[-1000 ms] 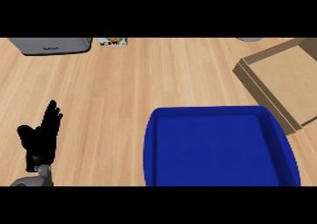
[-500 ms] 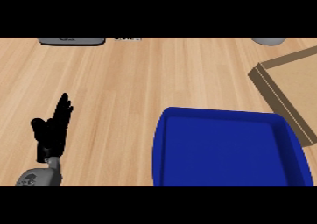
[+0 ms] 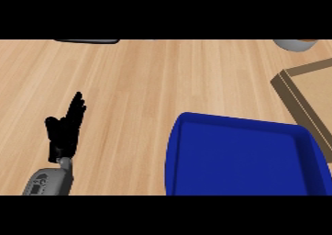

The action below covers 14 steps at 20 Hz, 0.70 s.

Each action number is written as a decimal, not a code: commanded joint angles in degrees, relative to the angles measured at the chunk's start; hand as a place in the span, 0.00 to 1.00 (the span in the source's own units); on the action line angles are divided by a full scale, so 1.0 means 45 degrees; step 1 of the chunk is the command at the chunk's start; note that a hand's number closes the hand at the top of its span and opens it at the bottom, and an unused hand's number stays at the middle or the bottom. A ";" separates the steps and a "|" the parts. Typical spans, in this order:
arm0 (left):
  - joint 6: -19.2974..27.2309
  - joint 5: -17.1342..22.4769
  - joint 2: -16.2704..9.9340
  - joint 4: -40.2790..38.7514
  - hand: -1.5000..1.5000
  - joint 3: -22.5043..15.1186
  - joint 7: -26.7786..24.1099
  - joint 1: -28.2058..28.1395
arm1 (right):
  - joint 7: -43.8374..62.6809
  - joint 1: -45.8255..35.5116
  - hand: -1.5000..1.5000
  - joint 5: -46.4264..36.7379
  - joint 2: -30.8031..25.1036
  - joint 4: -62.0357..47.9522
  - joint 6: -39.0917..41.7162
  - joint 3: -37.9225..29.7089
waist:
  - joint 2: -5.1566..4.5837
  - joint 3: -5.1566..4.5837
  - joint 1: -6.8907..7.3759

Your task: Pick the bell pepper from the tray and place it in the cardboard box

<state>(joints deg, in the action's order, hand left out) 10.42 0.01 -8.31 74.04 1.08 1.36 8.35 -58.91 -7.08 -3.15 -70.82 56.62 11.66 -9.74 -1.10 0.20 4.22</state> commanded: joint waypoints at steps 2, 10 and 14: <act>0.0260 -0.0304 0.0365 0.0347 0.50 -0.0420 0.0149 -0.0174 | -0.1248 -0.2095 1.00 -0.0841 0.1062 -0.1222 0.0823 0.1493 | 0.0016 0.0010 0.0217; 0.0082 -0.0078 -0.0018 -0.0390 0.50 0.0179 0.0063 0.0470 | -0.0476 -0.5286 0.00 -0.3056 0.2817 -0.4673 0.0149 0.3045 | -0.0061 0.0004 0.0136; 0.0018 -0.0176 0.0174 0.0357 0.50 -0.0284 0.0593 0.0245 | -0.0909 -0.5672 0.00 -0.3177 0.3406 -0.5676 0.1134 0.3614 | -0.0035 0.0032 0.0193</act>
<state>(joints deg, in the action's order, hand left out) 10.96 -0.93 -7.31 73.97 0.23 2.20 9.82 -56.98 -29.91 -15.91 -58.22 36.46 10.74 4.25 -1.40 0.26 5.29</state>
